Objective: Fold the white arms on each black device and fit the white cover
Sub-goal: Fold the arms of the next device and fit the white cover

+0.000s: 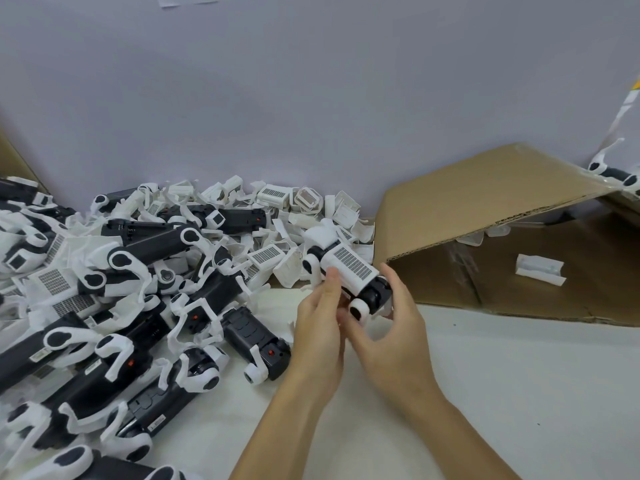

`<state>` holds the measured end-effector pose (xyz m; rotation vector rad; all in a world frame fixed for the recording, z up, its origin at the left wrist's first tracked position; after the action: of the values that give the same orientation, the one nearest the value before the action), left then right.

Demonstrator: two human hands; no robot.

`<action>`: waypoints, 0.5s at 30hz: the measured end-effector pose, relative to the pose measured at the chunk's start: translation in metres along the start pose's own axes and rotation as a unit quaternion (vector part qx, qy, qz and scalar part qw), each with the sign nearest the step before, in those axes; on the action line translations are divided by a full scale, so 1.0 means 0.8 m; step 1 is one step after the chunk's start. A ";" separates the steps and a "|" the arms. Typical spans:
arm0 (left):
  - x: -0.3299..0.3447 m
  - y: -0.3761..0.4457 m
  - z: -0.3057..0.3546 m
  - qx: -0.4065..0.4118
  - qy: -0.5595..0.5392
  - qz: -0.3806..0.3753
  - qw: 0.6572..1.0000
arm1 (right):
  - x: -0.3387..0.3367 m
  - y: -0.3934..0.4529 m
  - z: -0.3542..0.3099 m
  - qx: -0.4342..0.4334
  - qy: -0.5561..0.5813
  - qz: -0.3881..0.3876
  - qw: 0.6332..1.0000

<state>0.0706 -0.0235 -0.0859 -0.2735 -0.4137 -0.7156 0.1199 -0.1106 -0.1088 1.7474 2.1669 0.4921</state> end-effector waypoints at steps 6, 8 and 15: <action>-0.004 0.001 0.000 0.126 0.186 0.060 0.973 | -0.014 0.015 0.008 0.132 0.128 0.105 0.977; -0.004 -0.002 0.005 0.143 0.166 0.078 0.973 | -0.016 0.018 0.008 0.168 0.161 0.098 0.968; -0.005 0.000 0.006 0.139 0.142 0.092 0.976 | -0.017 0.019 0.005 0.219 0.195 0.053 0.955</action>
<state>0.0669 -0.0193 -0.0838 0.0554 -0.2087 -0.4975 0.1380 -0.1205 -0.1051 2.1578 2.6231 0.4361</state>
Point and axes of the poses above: each hand's wrist, its own y-axis towards the middle knuckle, its own x-axis out of the palm, z = x × y, the point moved 2 cm from there along y, towards the middle knuckle, and after that the axes turned 12 degrees about z, right-handed, at the moved point
